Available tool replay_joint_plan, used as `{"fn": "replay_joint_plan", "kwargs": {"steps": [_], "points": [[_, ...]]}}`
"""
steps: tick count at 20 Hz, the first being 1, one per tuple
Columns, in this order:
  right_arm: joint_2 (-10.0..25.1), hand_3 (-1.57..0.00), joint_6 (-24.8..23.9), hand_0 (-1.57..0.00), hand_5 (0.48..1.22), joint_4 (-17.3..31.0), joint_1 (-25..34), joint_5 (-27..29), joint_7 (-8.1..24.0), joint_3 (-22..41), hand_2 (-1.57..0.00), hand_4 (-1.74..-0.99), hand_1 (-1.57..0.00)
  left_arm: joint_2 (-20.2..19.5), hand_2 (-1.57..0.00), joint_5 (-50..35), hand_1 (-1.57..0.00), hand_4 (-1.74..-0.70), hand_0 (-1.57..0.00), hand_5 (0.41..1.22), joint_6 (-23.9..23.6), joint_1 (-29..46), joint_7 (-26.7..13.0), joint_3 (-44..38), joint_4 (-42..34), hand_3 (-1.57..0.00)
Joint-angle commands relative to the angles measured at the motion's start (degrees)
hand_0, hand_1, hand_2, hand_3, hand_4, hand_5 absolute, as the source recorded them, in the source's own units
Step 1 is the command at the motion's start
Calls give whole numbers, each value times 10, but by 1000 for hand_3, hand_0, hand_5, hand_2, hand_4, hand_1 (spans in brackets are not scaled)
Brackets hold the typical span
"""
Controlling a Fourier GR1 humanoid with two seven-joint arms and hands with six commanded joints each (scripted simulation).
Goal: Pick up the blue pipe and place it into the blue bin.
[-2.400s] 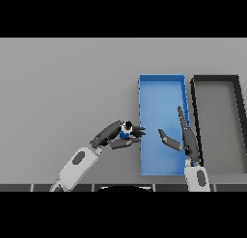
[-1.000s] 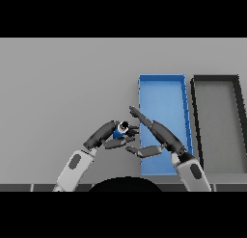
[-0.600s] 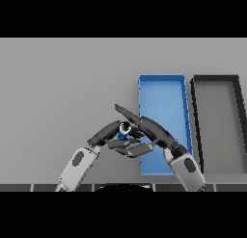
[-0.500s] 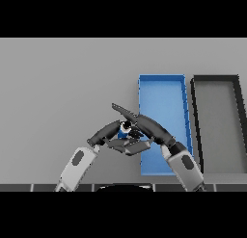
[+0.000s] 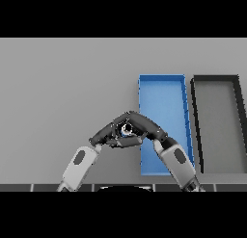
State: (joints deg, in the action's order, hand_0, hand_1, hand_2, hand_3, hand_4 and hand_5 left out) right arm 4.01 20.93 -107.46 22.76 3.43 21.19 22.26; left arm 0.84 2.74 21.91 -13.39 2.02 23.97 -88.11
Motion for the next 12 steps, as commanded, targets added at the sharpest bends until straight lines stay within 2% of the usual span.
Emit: {"fn": "replay_joint_plan", "kwargs": {"steps": [1,3,5,9,11,12], "points": [[-2,-1225,-4,-1324,869,2,0,-6,-11,2,-1331,-1481,-1330,0,-1560,0,-1571,-1703,-1571,1221,1,-1,-7,-3,-4,-1331],[3,-1350,-1,-1413,996,-5,-8,-22,-43,7,-1418,-1474,-1417,9,-1549,5,-1571,-1717,-1571,1221,3,0,-6,-5,-5,-1372],[0,-1429,3,-1470,1077,-5,-14,-41,-52,20,-1473,-1481,-1472,13,-1545,13,-1571,-1725,-1571,1221,5,6,8,-4,0,-1396],[-27,-1513,4,-1530,1162,-17,-37,-13,-35,13,-1531,-1492,-1531,15,-1561,20,-1571,-1735,-1571,1221,6,3,6,-8,-6,-1434],[-43,-1534,0,-1545,1183,-15,-41,-20,-27,15,-1545,-1494,-1545,16,-1564,23,-1571,-1732,-1571,1221,4,7,12,-10,-6,-1434],[-47,-1541,1,-1550,1191,-20,-42,-19,-21,13,-1550,-1495,-1550,16,-1566,23,-1571,-1734,-1571,1221,4,11,20,-11,-12,-1264]]}}
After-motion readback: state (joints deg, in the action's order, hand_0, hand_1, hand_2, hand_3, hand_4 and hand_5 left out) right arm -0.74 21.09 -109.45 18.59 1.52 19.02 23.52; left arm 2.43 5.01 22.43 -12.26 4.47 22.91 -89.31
